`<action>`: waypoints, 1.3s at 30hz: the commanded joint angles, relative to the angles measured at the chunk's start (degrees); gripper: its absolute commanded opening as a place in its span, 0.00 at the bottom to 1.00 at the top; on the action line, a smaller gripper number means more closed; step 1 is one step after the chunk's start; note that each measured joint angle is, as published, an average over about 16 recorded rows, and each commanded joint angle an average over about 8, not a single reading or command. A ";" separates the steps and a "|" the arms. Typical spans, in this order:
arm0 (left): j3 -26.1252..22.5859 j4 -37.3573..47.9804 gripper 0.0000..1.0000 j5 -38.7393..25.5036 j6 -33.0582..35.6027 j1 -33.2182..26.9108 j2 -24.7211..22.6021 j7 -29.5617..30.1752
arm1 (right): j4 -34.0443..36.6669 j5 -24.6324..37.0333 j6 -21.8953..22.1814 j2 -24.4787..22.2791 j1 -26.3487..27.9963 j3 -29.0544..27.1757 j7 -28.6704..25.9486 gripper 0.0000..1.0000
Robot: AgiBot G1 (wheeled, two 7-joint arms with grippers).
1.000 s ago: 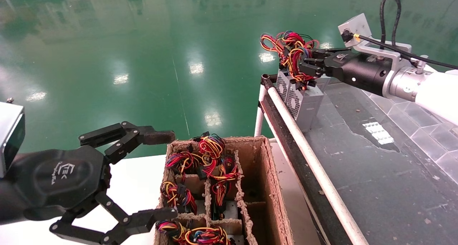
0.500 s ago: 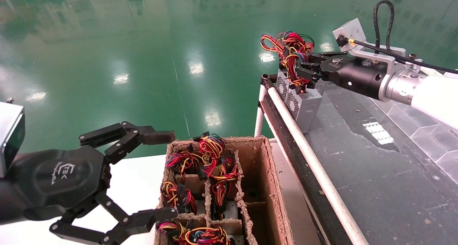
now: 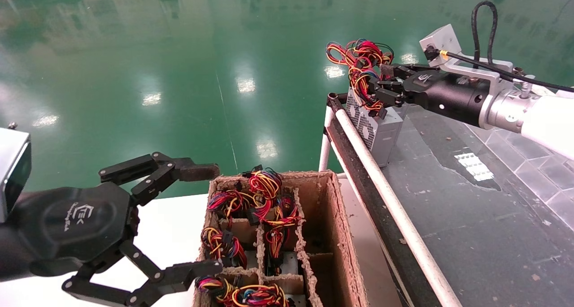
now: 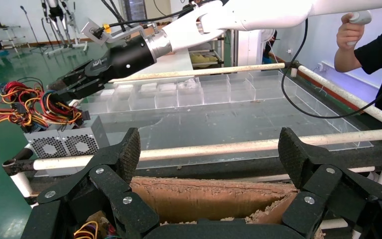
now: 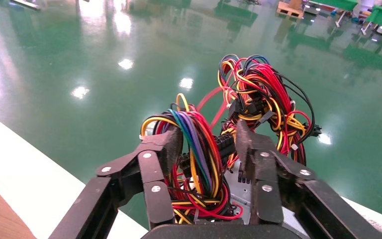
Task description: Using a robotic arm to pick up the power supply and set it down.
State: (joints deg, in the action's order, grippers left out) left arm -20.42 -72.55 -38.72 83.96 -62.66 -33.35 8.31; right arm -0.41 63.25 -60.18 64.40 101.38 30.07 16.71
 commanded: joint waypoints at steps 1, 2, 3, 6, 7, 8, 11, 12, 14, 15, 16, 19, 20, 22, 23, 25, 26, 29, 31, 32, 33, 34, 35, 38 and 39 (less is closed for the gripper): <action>0.00 0.00 1.00 0.00 0.00 0.00 0.00 0.00 | -0.01 -0.05 -0.29 -0.13 0.10 -0.03 -0.06 1.00; 0.00 0.00 1.00 0.00 0.00 0.00 0.00 0.00 | -0.05 -0.06 -0.58 -0.21 0.20 -0.04 -0.11 1.00; 0.00 0.00 1.00 0.00 0.00 0.00 0.00 0.00 | -0.09 -0.06 -0.88 -0.29 0.29 -0.04 -0.15 1.00; 0.00 0.00 1.00 0.00 0.00 0.00 0.00 0.00 | -0.23 -0.04 -2.20 -0.62 0.54 -0.02 -0.30 1.00; -0.01 0.00 1.00 0.00 0.00 0.00 0.00 0.00 | -0.30 -0.07 -2.79 -0.77 0.62 -0.04 -0.36 1.00; -0.01 0.00 1.00 0.00 0.00 0.00 0.00 0.00 | -0.38 -0.14 -3.45 -0.95 0.69 -0.08 -0.40 1.00; -0.01 0.00 1.00 0.01 0.00 0.00 0.00 0.00 | -0.74 -0.87 -5.94 -1.77 0.82 -0.58 -0.29 1.00; -0.01 0.00 1.00 0.01 0.00 0.00 0.00 0.00 | -0.90 -1.34 -6.90 -2.13 0.81 -0.91 -0.13 1.00; -0.01 0.00 1.00 0.01 -0.01 0.00 0.00 0.00 | -1.29 -2.30 -8.66 -2.81 0.77 -1.57 0.33 1.00; -0.01 0.01 1.00 0.01 -0.01 0.00 0.01 -0.01 | -1.56 -2.73 -9.38 -3.12 0.70 -1.87 0.55 1.00; -0.01 0.01 1.00 0.01 -0.01 0.00 0.01 -0.01 | -2.00 -3.17 -10.03 -3.47 0.52 -2.18 0.70 1.00; -0.01 0.02 1.00 0.01 -0.01 0.01 0.01 -0.01 | -4.00 -4.19 -11.34 -4.47 -0.49 -2.88 0.59 1.00; -0.01 0.02 1.00 0.01 -0.01 0.01 0.01 -0.01 | -4.90 -4.39 -11.56 -4.79 -0.96 -3.02 0.31 1.00; -0.01 0.03 1.00 0.01 -0.01 0.01 0.01 -0.01 | -7.03 -4.88 -11.98 -5.54 -2.13 -3.34 -0.52 1.00; -0.01 0.03 1.00 0.01 -0.01 0.01 0.01 -0.01 | -8.24 -5.18 -12.22 -5.97 -2.81 -3.53 -1.01 1.00; -0.01 0.03 1.00 0.01 -0.01 0.01 0.01 -0.01 | -10.60 -5.77 -12.71 -6.82 -4.16 -3.92 -1.97 1.00; -0.01 0.03 1.00 0.01 -0.01 0.00 0.01 -0.01 | -11.81 -6.07 -12.95 -7.26 -4.85 -4.11 -2.46 1.00; -0.01 0.03 1.00 0.01 -0.01 0.00 0.01 -0.01 | -15.38 -6.96 -13.68 -8.55 -6.88 -4.69 -3.92 1.00; -0.01 0.03 1.00 0.01 -0.01 0.00 0.01 -0.02 | -17.74 -7.55 -14.17 -9.40 -8.23 -5.07 -4.88 1.00; -0.01 0.03 1.00 0.01 -0.01 0.00 0.01 -0.02 | -18.95 -7.85 -14.41 -9.83 -8.92 -5.27 -5.37 1.00; -0.02 0.03 1.00 0.01 -0.01 0.00 0.01 -0.02 | -20.10 -8.14 -14.65 -10.25 -9.58 -5.46 -5.84 1.00; -0.02 0.04 1.00 0.01 -0.01 0.00 0.01 -0.02 | -21.31 -8.44 -14.90 -10.68 -10.26 -5.65 -6.33 1.00; -0.02 0.04 1.00 0.02 -0.01 0.00 0.01 -0.02 | -22.51 -8.74 -15.14 -11.12 -10.95 -5.85 -6.83 1.00; -0.02 0.04 1.00 0.02 -0.01 0.00 0.01 -0.02 | -26.03 -9.62 -15.86 -12.39 -12.95 -6.42 -8.26 1.00; -0.02 0.04 1.00 0.02 -0.01 0.00 0.01 -0.02 | -27.23 -9.92 -16.11 -12.82 -13.64 -6.61 -8.75 1.00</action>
State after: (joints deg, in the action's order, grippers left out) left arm -20.44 -72.52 -38.70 83.96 -62.66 -33.34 8.29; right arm -27.65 53.33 -76.29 51.58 87.74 23.46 7.96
